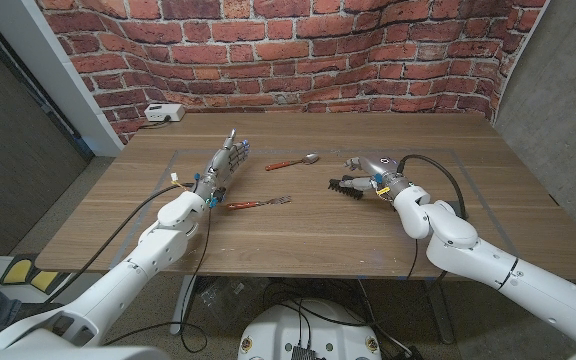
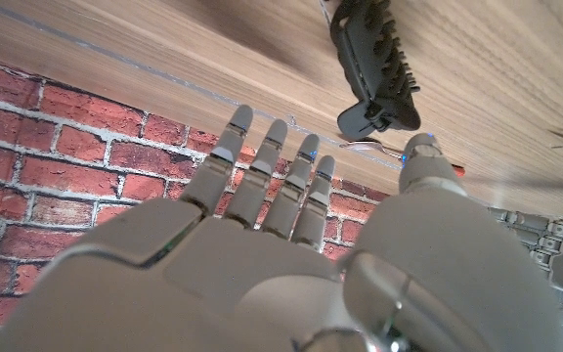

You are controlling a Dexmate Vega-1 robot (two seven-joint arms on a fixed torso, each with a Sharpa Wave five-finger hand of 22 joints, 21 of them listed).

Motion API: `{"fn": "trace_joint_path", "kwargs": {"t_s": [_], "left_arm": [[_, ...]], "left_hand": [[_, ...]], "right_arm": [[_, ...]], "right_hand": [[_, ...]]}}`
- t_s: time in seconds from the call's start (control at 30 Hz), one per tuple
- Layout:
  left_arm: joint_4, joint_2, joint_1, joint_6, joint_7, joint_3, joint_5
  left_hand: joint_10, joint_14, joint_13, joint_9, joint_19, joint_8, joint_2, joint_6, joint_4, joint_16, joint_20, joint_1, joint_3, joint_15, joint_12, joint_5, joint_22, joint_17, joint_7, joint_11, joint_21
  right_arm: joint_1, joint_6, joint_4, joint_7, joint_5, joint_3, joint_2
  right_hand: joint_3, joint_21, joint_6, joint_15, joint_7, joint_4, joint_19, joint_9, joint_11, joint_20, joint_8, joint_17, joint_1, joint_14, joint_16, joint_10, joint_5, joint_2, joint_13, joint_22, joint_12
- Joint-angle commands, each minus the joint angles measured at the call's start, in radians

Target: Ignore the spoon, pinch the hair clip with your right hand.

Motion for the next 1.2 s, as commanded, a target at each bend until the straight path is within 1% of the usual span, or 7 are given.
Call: {"fn": "trace_joint_path", "kwargs": {"t_s": [0.03,0.2,0.37,0.53,0.8,0.87,1.2], "left_arm": [[0.009,-0.004,0.000,-0.001,-0.005,0.001,-0.005],[0.009,-0.003,0.002,-0.001,-0.009,0.000,-0.008],[0.005,0.000,0.002,0.001,-0.013,-0.003,-0.013],[0.007,0.004,-0.009,0.010,-0.029,-0.004,-0.020],[0.041,-0.013,-0.040,-0.007,-0.061,0.001,-0.024],[0.026,-0.010,-0.033,-0.010,-0.054,0.000,-0.020],[-0.101,0.043,0.040,0.002,0.030,-0.029,0.004]], "left_hand": [[0.007,0.008,0.006,0.004,-0.001,-0.002,0.005,0.008,0.001,0.001,0.009,0.006,-0.008,0.000,-0.001,-0.001,0.004,0.004,0.000,0.000,-0.001],[0.007,0.008,0.006,0.004,-0.001,-0.001,0.006,0.009,0.001,0.001,0.009,0.007,-0.009,0.002,-0.001,-0.001,0.005,0.004,0.000,-0.001,-0.001],[0.008,0.009,0.006,0.004,-0.001,-0.001,0.007,0.010,0.001,0.001,0.009,0.007,-0.009,0.004,-0.001,-0.001,0.005,0.004,0.000,0.000,-0.001],[0.008,0.010,0.006,0.004,-0.001,-0.001,0.007,0.011,0.001,0.001,0.009,0.008,-0.010,0.005,-0.001,-0.001,0.005,0.004,0.001,0.000,-0.001],[0.009,0.010,0.006,0.004,0.001,-0.001,0.009,0.012,0.001,0.001,0.006,0.008,-0.010,0.005,-0.001,-0.001,0.005,0.004,0.000,0.001,0.000],[0.008,0.010,0.006,0.004,0.000,-0.001,0.009,0.011,0.001,0.001,0.007,0.009,-0.010,0.005,-0.001,-0.001,0.005,0.004,0.000,0.001,0.000],[0.011,0.013,0.006,0.004,0.007,-0.002,0.010,0.011,0.001,0.002,0.006,0.010,-0.011,0.002,0.000,-0.002,0.004,0.004,-0.003,0.001,0.003]], "right_arm": [[0.004,0.010,-0.027,0.021,0.014,0.005,-0.009],[-0.010,0.014,-0.034,-0.009,0.043,0.028,-0.001],[-0.022,0.011,-0.053,-0.019,0.073,0.050,-0.003],[-0.044,0.002,-0.074,-0.043,0.133,0.086,0.010],[-0.072,0.032,-0.074,-0.141,0.240,0.142,0.049],[-0.078,0.047,-0.073,-0.163,0.263,0.155,0.052],[-0.103,0.164,-0.029,-0.260,0.410,0.226,0.075]], "right_hand": [[-0.011,-0.010,-0.025,-0.003,0.019,0.008,-0.009,0.004,0.030,0.011,-0.001,0.003,-0.023,-0.025,0.002,-0.026,0.010,-0.003,0.003,0.001,0.005],[-0.029,-0.027,-0.085,0.038,0.034,0.022,-0.038,0.006,0.073,0.023,0.000,0.004,-0.064,-0.094,0.002,-0.082,0.018,-0.003,0.004,0.001,0.007],[-0.039,-0.038,-0.110,0.048,0.043,0.037,-0.060,0.006,0.082,0.026,-0.001,0.006,-0.094,-0.113,0.004,-0.098,0.018,0.003,0.004,0.001,0.009],[-0.050,-0.053,-0.143,0.072,0.052,0.047,-0.094,0.005,0.101,0.017,0.001,0.006,-0.123,-0.171,-0.001,-0.138,0.016,0.006,0.005,0.002,0.008],[-0.058,-0.061,-0.088,0.077,0.050,0.058,-0.115,0.008,0.106,0.017,0.030,0.006,-0.151,-0.197,0.004,-0.161,0.014,0.014,0.005,0.003,0.013],[-0.059,-0.061,-0.116,0.078,0.056,0.060,-0.117,0.008,0.107,0.018,0.019,0.006,-0.155,-0.202,0.006,-0.166,0.013,0.016,0.005,0.003,0.015],[-0.061,-0.062,-0.123,0.087,0.072,0.068,-0.123,0.006,0.124,0.011,0.017,0.007,-0.172,-0.225,0.005,-0.173,0.009,0.028,0.005,0.003,0.018]]}}
